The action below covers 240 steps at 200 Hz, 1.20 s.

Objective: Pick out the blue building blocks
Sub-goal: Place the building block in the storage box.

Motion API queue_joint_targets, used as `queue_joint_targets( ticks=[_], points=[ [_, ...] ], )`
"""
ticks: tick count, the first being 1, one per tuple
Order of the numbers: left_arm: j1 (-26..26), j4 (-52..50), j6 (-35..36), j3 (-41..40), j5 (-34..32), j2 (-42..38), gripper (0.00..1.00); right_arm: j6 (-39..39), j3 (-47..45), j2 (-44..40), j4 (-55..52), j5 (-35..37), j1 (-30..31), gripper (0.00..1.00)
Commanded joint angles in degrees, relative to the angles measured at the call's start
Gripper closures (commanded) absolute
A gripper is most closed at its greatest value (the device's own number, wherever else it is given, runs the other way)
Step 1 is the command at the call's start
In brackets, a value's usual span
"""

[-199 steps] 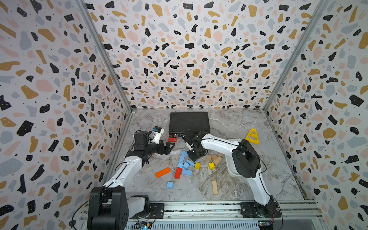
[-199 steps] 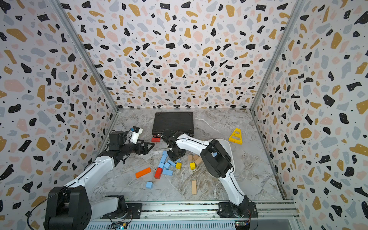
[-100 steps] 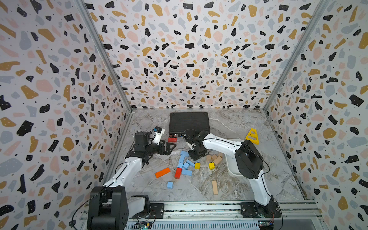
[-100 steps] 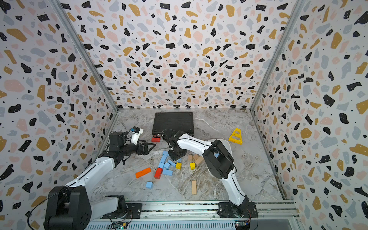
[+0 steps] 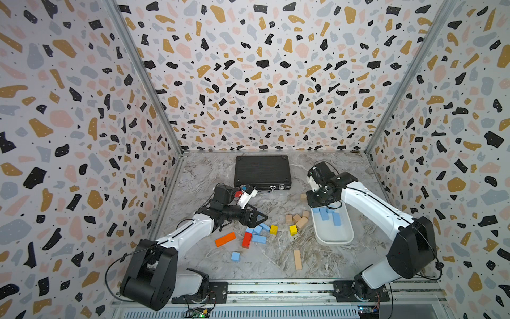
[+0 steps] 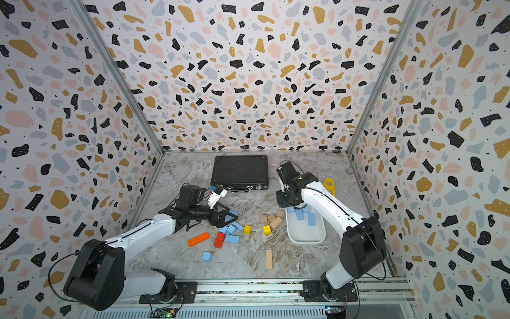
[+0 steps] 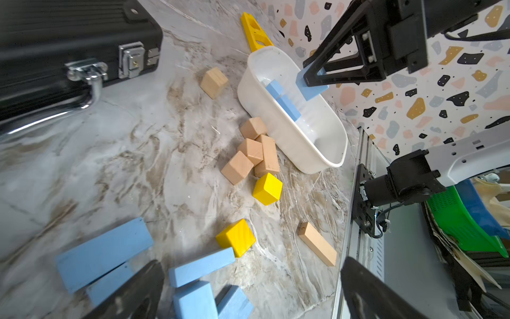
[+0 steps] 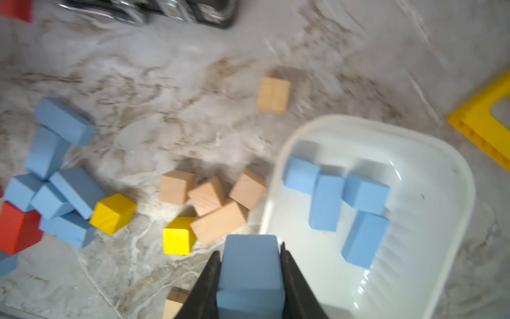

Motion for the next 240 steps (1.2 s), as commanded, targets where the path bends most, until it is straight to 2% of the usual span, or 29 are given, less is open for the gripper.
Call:
queue_joint_targets(
  ticks=[1,35,69,122,240],
  points=[
    [-1.18,-0.02,0.37,3.21,1.06,1.83,0.0,-3.06,-4.0,-3.3,-4.13,-1.83,-4.82,0.75],
    [-1.31,-1.54,1.71,3.45,-1.48,1.4,0.0,-6.08,-10.42,-2.9,-4.0,-1.45,-10.18,0.75],
    [-0.91,-3.71,5.11,3.12,-2.87,-0.07,0.0,-6.82,-11.54,-0.23,-1.14,-1.35,-11.11,0.75],
    [0.27,-3.72,5.24,3.0,-3.82,-0.16,0.0,-7.41,-11.25,4.57,1.2,-2.38,-12.21,0.74],
    [1.34,-4.0,5.34,3.08,-4.12,-0.17,0.0,-7.43,-10.82,8.33,4.1,-5.28,-15.06,0.71]
  ],
)
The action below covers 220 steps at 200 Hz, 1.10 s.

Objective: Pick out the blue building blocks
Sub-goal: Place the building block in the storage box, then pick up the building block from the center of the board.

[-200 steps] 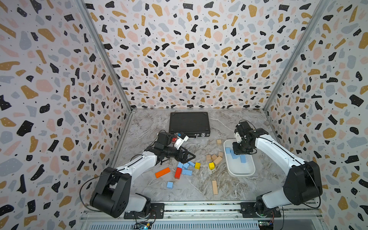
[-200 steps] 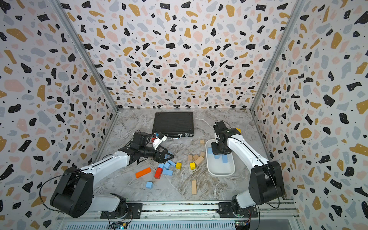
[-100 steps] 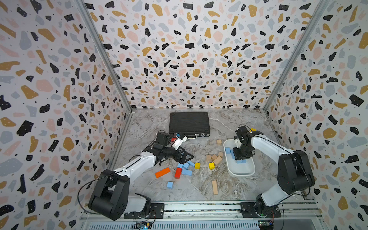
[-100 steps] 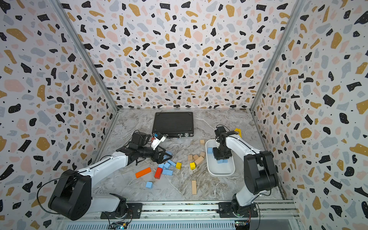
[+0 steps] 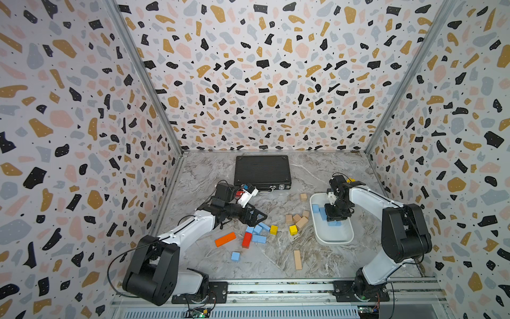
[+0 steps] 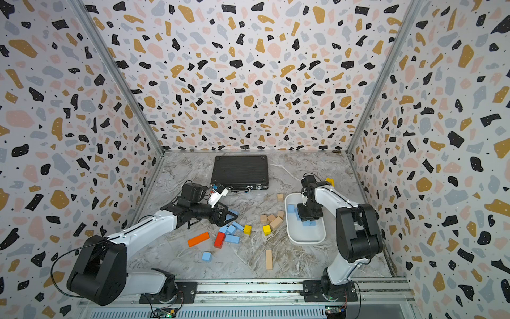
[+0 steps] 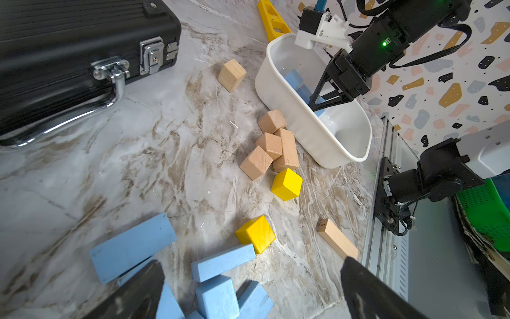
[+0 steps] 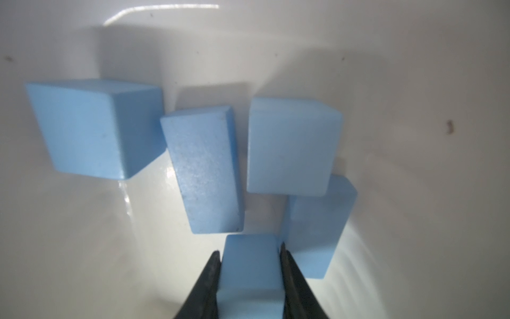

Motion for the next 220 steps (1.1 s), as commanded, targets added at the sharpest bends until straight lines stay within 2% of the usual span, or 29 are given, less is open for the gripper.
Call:
queue_joint_targets(
  ticks=[1,84,128,163,188,220],
  points=[
    [0.58,0.09,1.19,1.01,0.18,-0.91,0.0,-0.02,1.02,0.03,-0.14,-1.3,-0.27,0.71],
    [1.56,-0.33,1.88,1.23,-0.91,-1.17,0.0,-0.49,3.94,-0.25,-3.75,0.25,-0.27,0.56],
    [4.52,-5.64,7.1,4.21,-2.19,-2.36,0.0,-0.01,10.3,-4.41,-7.55,-2.47,1.59,0.55],
    [11.31,-9.0,10.21,4.57,-5.56,-6.09,0.0,2.08,15.93,-3.94,-6.38,-4.19,10.02,0.56],
    [18.56,-6.79,7.52,2.2,-5.55,-9.58,0.0,1.85,22.03,1.19,-7.53,-5.83,17.68,0.57],
    [24.03,-5.64,7.28,0.7,-6.8,-12.37,0.0,2.09,28.82,8.29,-6.16,-7.12,27.63,0.58]
  ],
)
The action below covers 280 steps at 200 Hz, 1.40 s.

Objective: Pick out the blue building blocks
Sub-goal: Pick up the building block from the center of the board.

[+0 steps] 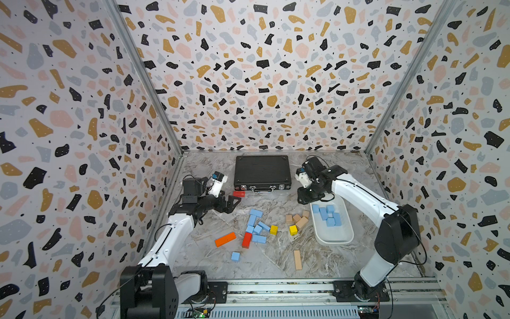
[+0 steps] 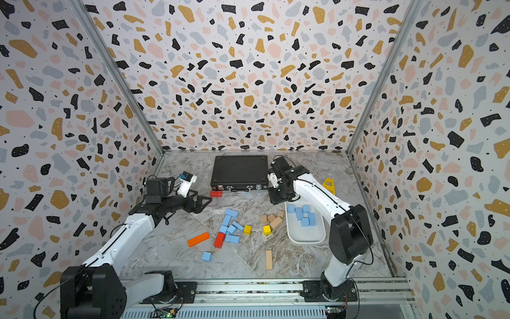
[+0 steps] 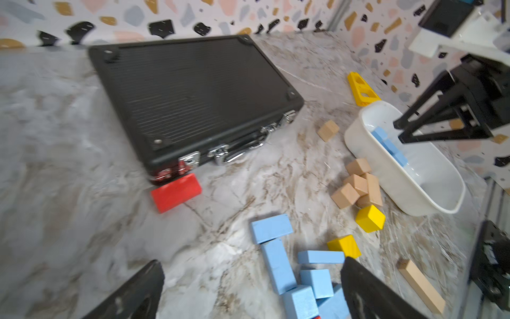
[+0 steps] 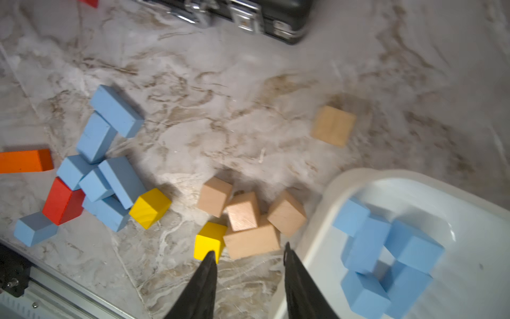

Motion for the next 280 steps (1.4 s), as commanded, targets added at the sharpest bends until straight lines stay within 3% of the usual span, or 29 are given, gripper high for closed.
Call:
queue_joint_targets(
  ticks=[1,36,92,224,260,280],
  points=[
    [2.57,1.28,0.01,-1.44,-1.27,-1.7,0.0,0.71,4.12,4.21,-1.19,-2.33,6.02,0.58],
    [4.81,1.6,-0.17,-1.88,-2.69,-2.55,0.0,0.07,8.66,10.21,-1.34,-2.53,13.12,0.59],
    [5.98,2.03,-1.34,-2.07,-2.39,-2.29,0.0,0.4,7.35,13.36,1.13,-4.51,16.85,0.59],
    [6.01,4.84,-4.1,-2.86,0.96,-2.24,0.0,-1.66,9.77,20.54,2.43,-1.27,18.01,0.61],
    [6.05,4.93,-4.21,-2.94,1.17,-2.31,0.0,-2.1,12.38,22.38,2.48,-0.84,17.99,0.65],
    [5.98,4.94,-4.06,-2.95,1.09,-2.45,0.0,-2.36,13.31,23.36,2.22,-0.87,18.01,0.78]
  ],
)
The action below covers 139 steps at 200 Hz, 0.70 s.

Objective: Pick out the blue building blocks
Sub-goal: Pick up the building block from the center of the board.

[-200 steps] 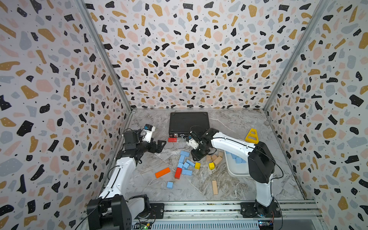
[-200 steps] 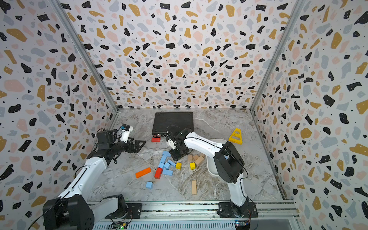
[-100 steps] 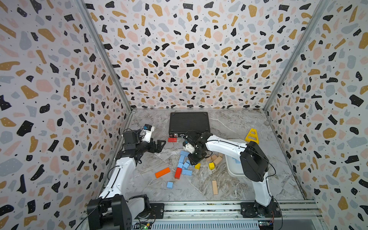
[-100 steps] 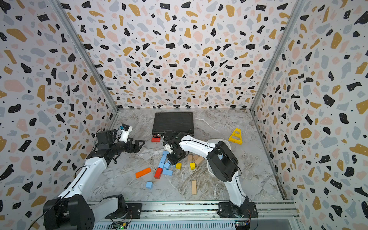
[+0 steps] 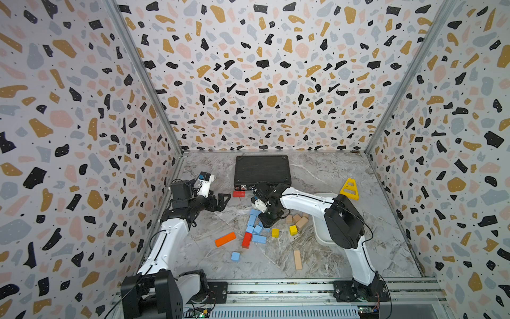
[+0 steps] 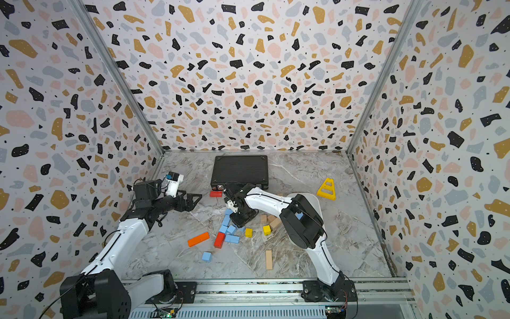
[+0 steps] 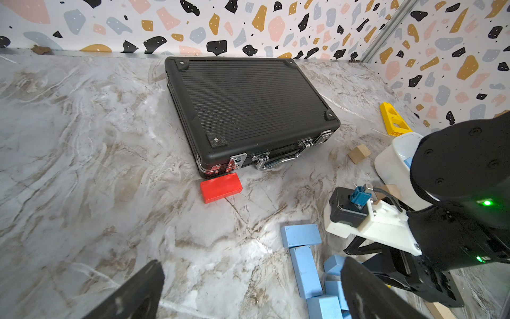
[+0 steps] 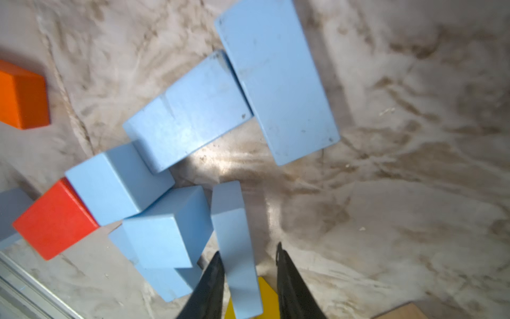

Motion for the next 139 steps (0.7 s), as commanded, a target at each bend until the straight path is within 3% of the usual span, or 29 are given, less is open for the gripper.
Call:
queue_joint_targets(
  ticks=[1,57,115,139],
  points=[
    [0.19,2.27,-0.46,-0.89,1.36,-0.71,0.0,-0.79,2.32,0.64,-1.08,0.74,0.16,0.79],
    [0.23,3.05,-0.94,-1.47,2.57,-0.37,0.0,-1.03,1.62,-0.34,-1.29,-0.14,0.2,0.94],
    [-0.24,7.58,-6.53,-3.05,8.61,1.14,0.0,1.32,-0.22,-7.42,-0.76,-0.39,-1.67,0.96],
    [-4.78,9.21,-8.07,-3.87,10.24,2.14,0.0,4.34,-5.58,-14.87,2.57,-3.02,-5.8,0.96]
  ],
)
